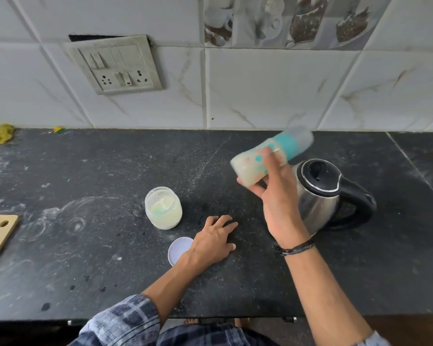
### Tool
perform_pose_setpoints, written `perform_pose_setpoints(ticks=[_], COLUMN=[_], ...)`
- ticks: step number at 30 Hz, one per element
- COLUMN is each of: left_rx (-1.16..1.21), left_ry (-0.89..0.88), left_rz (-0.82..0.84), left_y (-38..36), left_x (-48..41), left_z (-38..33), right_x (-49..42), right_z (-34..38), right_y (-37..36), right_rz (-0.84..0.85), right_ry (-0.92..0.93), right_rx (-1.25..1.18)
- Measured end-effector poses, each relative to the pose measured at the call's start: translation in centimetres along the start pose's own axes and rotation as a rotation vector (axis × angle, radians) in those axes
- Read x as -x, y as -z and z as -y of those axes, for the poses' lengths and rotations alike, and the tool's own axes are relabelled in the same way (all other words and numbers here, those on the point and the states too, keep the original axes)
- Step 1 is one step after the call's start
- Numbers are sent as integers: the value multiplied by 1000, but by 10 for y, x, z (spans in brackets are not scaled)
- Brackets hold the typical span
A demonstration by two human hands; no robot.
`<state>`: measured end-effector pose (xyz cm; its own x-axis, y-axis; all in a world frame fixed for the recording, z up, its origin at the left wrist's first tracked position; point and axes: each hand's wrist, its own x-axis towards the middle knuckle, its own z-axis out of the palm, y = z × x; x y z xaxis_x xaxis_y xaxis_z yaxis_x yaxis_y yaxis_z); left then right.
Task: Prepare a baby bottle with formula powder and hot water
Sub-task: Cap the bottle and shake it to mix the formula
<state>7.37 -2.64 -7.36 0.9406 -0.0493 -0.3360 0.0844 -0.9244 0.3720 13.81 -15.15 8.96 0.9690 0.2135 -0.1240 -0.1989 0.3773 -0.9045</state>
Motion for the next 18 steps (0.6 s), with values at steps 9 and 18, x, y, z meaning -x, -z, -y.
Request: perform_pose_setpoints(ticks=[9,18], left_rx=[5,11], left_ry=[-4,4], left_rz=[9,5], left_y=[-1,0], left_x=[-1,2], left_z=[1,-1], right_x=[-6,-11], right_z=[2,13], right_y=[4,4], right_rz=[17,96], right_ry=[-75,-84], right_rx=[70,186])
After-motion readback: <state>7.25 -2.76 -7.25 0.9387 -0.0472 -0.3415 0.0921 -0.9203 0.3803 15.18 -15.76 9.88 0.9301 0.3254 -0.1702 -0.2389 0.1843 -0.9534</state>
